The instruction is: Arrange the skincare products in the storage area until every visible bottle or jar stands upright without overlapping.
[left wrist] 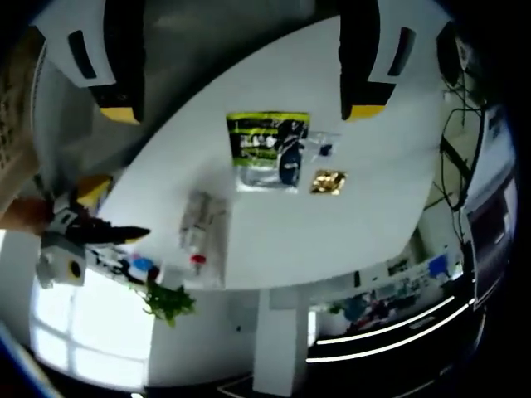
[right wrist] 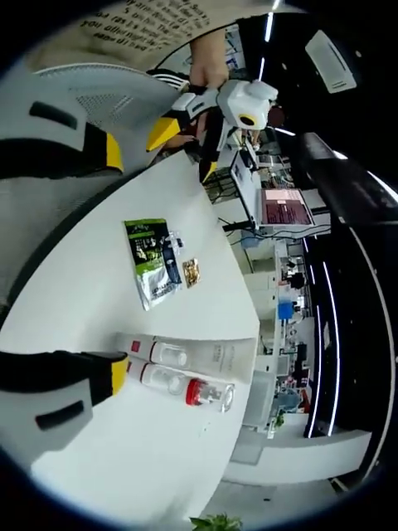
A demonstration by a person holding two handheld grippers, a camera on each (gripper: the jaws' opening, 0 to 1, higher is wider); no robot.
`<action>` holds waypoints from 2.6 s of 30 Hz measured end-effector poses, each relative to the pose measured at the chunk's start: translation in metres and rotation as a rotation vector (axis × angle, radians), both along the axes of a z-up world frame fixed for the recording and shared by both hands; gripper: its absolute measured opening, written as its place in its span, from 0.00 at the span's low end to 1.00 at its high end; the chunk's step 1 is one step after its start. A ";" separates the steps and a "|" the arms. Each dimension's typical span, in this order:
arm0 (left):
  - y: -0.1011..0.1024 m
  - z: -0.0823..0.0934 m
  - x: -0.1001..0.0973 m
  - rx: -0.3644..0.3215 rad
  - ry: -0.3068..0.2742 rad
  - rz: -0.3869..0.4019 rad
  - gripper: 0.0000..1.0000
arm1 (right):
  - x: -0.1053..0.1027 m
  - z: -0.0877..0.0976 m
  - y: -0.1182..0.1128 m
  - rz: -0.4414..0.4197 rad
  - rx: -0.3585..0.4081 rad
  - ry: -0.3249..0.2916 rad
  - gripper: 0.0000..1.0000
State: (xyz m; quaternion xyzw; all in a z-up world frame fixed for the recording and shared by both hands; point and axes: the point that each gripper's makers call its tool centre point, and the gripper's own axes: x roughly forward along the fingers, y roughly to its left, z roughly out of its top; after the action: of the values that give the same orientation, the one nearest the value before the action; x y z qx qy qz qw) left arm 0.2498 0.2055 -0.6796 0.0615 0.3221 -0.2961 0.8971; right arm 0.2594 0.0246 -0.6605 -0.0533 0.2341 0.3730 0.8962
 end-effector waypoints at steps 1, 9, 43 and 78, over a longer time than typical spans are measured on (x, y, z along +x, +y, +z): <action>0.000 0.000 0.000 0.002 -0.001 0.000 0.96 | 0.000 0.001 0.000 -0.001 0.006 0.000 0.86; 0.000 -0.002 -0.001 0.022 -0.001 -0.004 0.97 | 0.001 0.003 -0.001 -0.011 0.021 -0.010 0.86; -0.020 -0.041 0.032 0.155 0.126 -0.060 0.97 | 0.004 0.000 -0.005 -0.020 0.035 0.012 0.85; -0.044 -0.102 0.087 0.328 0.286 -0.141 0.97 | 0.011 -0.004 -0.014 -0.082 0.049 0.051 0.83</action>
State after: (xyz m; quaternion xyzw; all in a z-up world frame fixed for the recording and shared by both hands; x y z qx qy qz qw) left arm 0.3370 0.1619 -0.7817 0.1864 0.4848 -0.3075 0.7973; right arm 0.2700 0.0109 -0.6640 -0.0123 0.2497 0.3431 0.9054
